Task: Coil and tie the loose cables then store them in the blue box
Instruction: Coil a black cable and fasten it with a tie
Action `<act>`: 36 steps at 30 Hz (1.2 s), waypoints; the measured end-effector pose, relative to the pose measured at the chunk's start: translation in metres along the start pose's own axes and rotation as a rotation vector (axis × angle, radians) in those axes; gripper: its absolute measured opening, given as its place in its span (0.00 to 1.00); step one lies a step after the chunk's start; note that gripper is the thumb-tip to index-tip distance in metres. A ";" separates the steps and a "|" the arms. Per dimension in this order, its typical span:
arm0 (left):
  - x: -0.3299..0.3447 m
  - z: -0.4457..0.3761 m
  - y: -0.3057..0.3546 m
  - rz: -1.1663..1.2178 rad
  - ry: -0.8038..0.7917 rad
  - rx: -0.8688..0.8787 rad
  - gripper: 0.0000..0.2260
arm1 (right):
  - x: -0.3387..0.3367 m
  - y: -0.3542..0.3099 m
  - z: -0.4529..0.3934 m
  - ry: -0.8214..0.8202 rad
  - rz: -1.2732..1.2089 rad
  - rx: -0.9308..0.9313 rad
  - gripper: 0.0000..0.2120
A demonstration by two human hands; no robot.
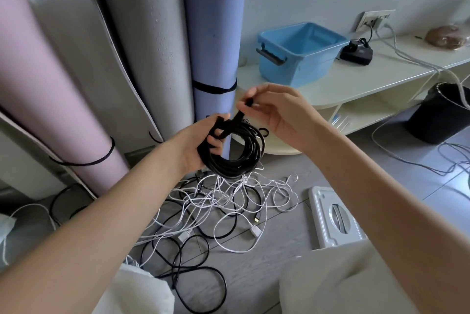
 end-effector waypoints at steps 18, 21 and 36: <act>0.022 0.020 0.007 0.171 -0.263 0.026 0.20 | 0.003 0.007 -0.003 0.081 0.670 -0.130 0.26; 0.020 0.022 0.011 0.163 -0.275 0.078 0.19 | 0.005 0.013 -0.002 0.020 0.745 -0.072 0.26; 0.018 0.023 0.012 -0.035 -0.200 0.136 0.05 | 0.004 0.021 0.001 0.019 0.554 0.093 0.10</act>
Point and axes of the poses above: each hand's wrist, its own z-axis away from the middle knuckle, its own x-axis out of the palm, y = z × x, the point moved 5 cm from there along -z, towards the middle knuckle
